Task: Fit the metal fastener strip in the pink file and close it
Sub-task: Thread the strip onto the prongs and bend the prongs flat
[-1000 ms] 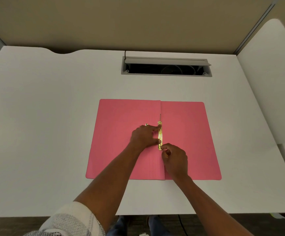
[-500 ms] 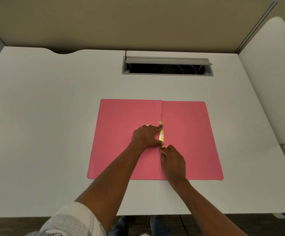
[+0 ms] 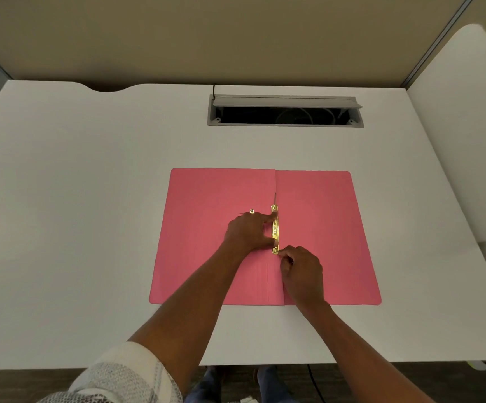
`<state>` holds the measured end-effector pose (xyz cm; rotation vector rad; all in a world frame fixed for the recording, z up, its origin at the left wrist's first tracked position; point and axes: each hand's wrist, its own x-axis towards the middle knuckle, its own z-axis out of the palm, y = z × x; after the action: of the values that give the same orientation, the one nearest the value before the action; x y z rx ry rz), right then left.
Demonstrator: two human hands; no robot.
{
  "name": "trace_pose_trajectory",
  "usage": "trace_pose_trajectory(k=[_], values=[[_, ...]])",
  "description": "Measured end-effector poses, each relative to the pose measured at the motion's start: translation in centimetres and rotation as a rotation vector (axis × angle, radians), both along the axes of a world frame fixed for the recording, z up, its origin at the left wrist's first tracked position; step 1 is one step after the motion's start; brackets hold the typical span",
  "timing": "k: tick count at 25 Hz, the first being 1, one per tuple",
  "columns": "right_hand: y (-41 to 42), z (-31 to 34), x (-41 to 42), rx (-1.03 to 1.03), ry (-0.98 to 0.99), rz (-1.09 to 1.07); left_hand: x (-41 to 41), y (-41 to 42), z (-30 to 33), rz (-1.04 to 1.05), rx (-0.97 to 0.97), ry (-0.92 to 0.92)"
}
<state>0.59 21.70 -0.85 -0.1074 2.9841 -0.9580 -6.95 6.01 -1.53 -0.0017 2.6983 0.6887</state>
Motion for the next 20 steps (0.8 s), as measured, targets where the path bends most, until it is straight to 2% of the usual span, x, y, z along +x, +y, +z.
trace_pose_trajectory(k=[4,20], values=[[0.3,-0.1,0.1,-0.023,-0.003,0.001,0.1,0.0,-0.1,0.025,0.009,0.017],[-0.5,-0.3,1.1,0.099,-0.041,0.007,0.1,0.0,-0.8,0.016,0.01,0.044]])
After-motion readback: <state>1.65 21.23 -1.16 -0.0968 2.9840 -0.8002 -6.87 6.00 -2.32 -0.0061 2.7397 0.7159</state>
